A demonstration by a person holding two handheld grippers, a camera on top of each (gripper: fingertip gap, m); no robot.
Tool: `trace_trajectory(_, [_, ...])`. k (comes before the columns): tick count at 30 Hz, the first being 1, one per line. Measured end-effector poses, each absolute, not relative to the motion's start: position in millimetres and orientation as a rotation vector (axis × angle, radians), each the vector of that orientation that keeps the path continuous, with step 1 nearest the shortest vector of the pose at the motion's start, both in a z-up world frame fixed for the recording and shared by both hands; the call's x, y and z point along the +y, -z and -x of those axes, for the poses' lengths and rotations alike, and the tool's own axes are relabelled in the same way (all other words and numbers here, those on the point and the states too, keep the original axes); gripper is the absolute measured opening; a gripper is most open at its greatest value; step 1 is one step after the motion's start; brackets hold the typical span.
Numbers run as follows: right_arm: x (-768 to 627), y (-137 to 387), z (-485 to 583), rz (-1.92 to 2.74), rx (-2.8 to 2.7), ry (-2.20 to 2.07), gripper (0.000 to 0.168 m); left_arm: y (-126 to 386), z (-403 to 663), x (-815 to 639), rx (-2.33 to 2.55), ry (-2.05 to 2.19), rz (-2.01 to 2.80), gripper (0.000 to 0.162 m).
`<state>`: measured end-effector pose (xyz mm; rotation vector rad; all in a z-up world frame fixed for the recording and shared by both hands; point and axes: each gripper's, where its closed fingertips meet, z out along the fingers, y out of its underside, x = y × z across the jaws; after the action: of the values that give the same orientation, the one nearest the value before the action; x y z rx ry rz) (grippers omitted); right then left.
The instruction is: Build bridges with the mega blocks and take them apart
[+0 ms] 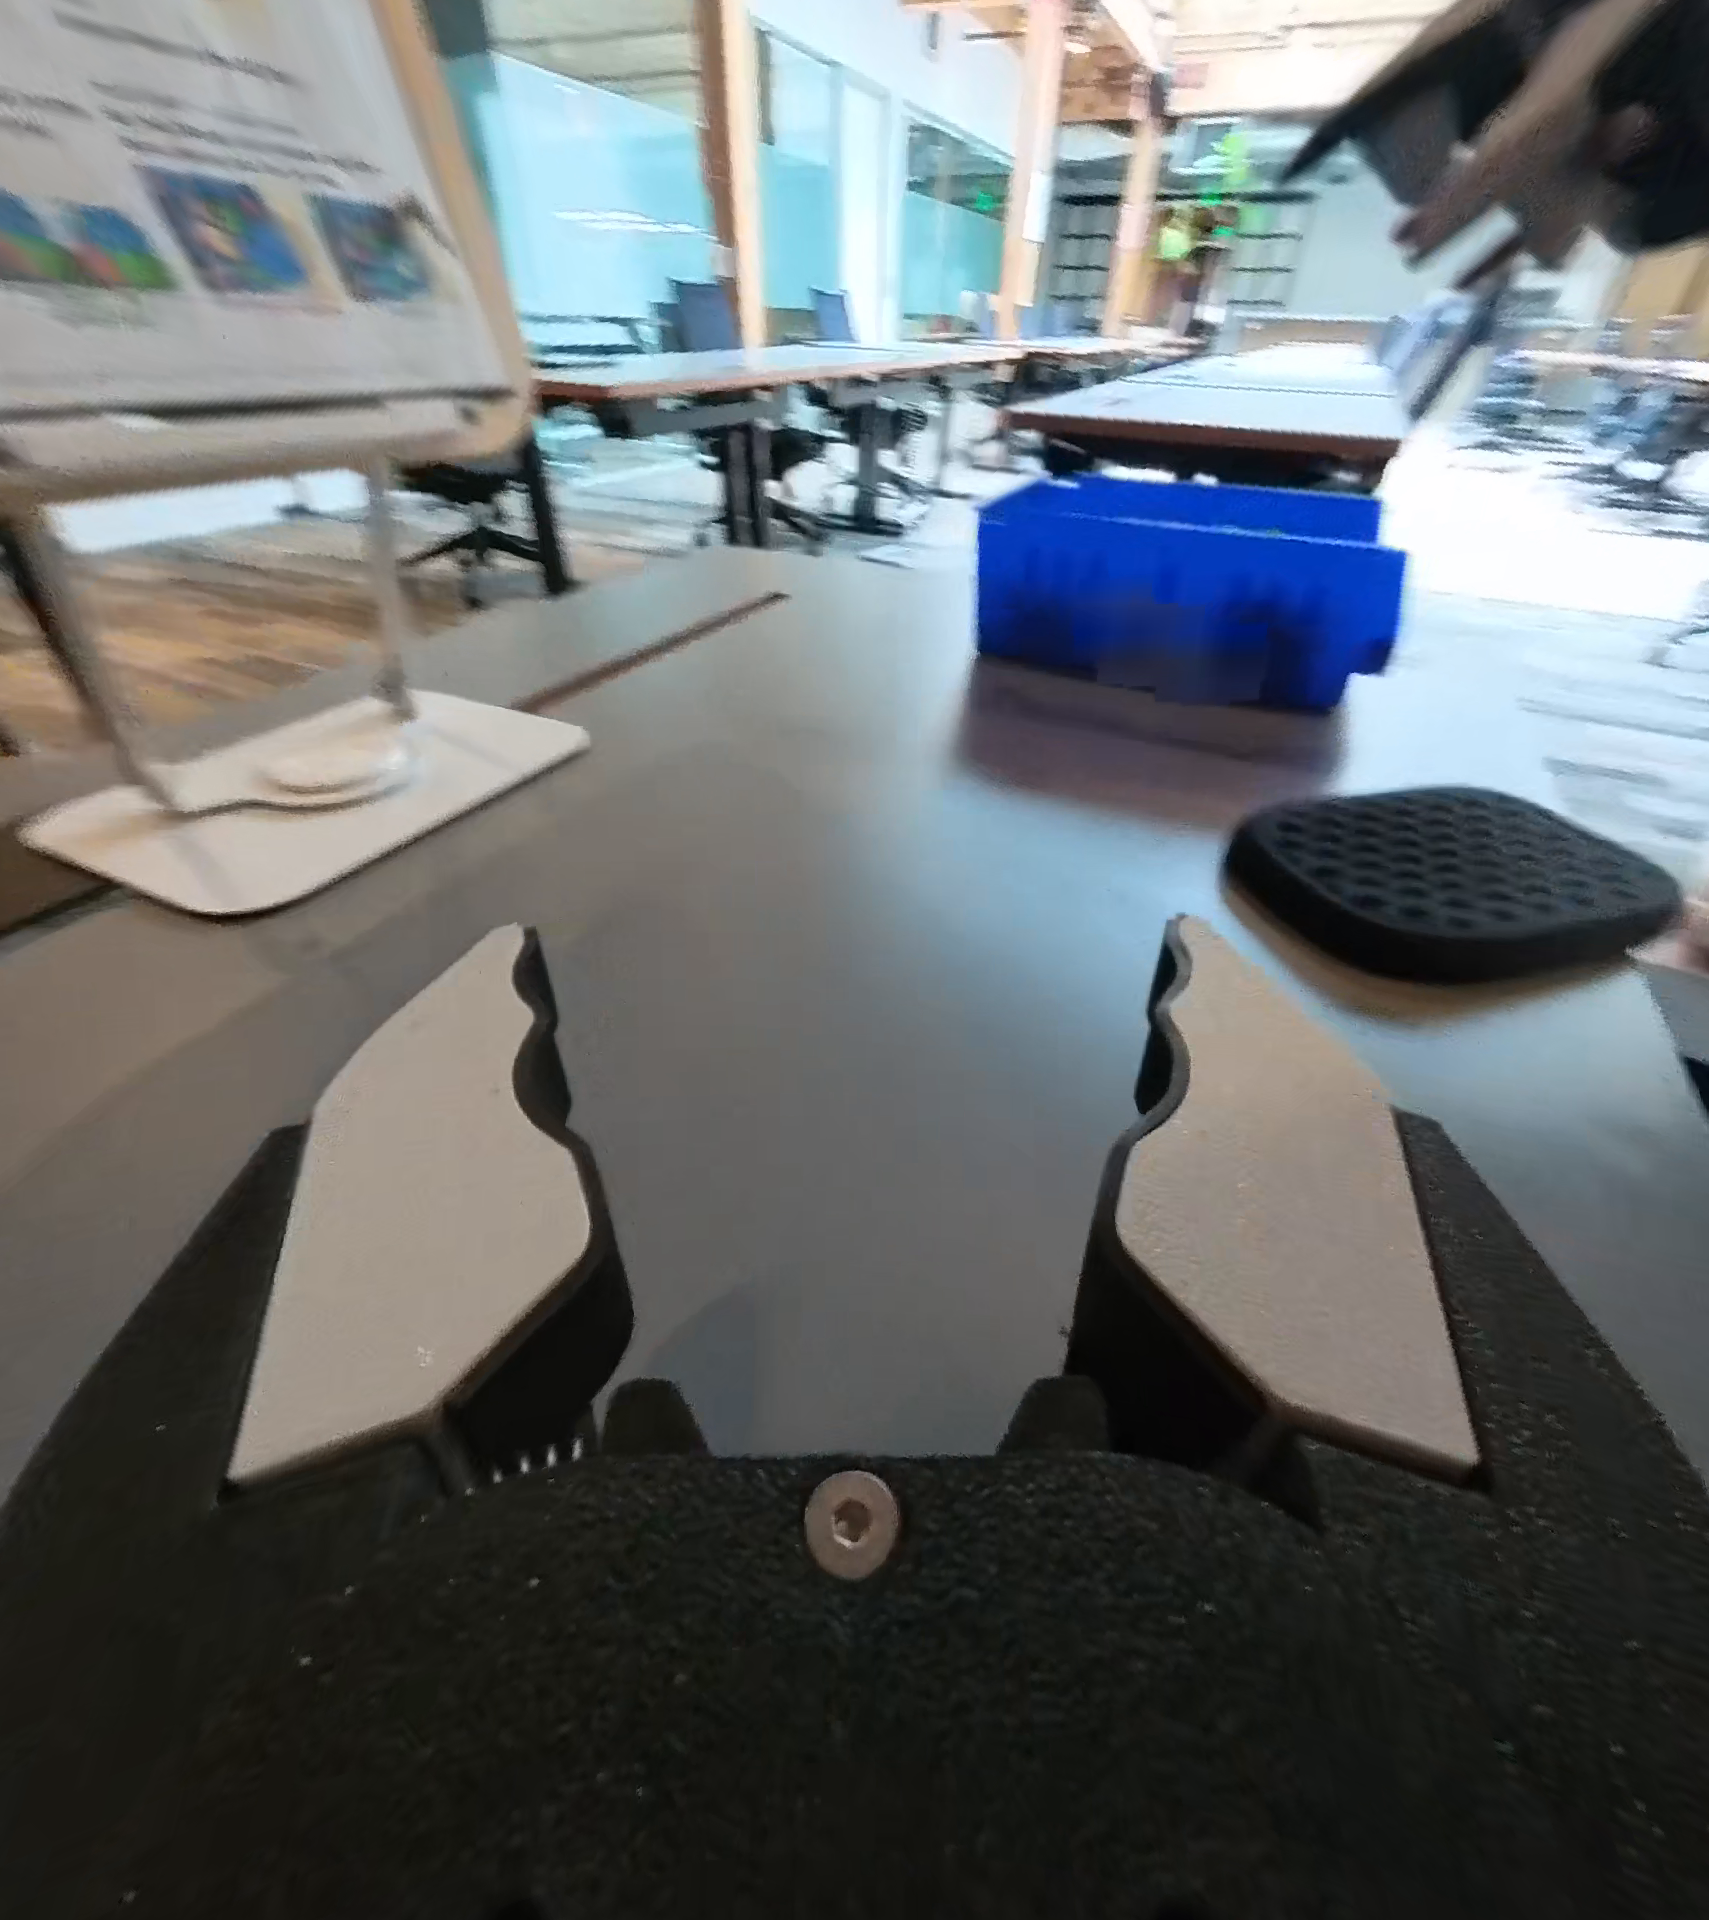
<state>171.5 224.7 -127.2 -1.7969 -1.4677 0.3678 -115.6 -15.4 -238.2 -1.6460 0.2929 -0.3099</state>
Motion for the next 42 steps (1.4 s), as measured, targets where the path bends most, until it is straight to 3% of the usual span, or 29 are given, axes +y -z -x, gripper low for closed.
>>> trace_trajectory(4, [209.0, 135.3, -154.2, 1.680, -1.389, -0.440, 0.131, 203.0, 145.2, -25.3, 0.087, 0.110, 1.607, 0.115])
trace_trajectory(17, [207.1, 129.4, -153.8, 1.552, -0.972, -0.554, 0.123, 128.0, 184.0, -105.4, -0.335, -0.459, 1.577, 0.107])
trace_trajectory(42, [171.5, 171.9, -249.3, 1.416, -0.602, -0.428, 0.115, 148.3, 138.1, -185.2, -0.406, -0.589, 1.359, 0.099])
